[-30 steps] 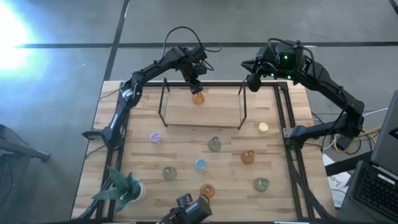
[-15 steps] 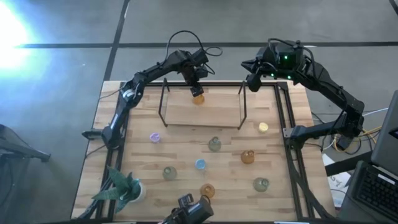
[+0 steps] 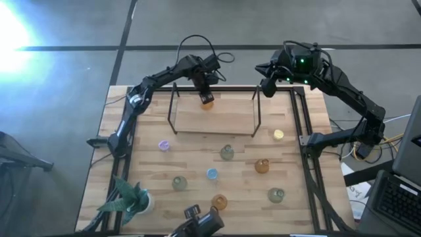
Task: Pick & Place candle stick holders
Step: Put the top left yellow glass candle holder on the shelf
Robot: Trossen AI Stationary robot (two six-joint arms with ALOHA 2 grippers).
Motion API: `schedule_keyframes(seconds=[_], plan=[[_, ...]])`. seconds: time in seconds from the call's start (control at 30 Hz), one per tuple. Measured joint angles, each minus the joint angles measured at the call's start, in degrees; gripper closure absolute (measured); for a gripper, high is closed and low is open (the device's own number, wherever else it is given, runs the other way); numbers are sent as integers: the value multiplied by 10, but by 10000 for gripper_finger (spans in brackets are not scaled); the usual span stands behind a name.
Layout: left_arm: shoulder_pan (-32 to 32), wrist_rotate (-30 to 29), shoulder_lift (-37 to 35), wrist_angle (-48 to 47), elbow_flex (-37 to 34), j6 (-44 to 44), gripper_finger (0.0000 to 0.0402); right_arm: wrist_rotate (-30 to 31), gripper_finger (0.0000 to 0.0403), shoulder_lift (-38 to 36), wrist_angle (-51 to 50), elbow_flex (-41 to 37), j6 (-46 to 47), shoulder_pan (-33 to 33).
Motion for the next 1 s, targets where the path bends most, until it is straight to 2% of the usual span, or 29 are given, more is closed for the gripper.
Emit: schedule_keyframes(seconds=[0.17, 1.0], plan=[[8, -1, -5, -53, 2, -1, 367, 0, 376, 0, -1, 0, 0, 0], [39, 11, -9, -132, -1, -9, 366, 0, 376, 0, -45, 0, 7, 0]])
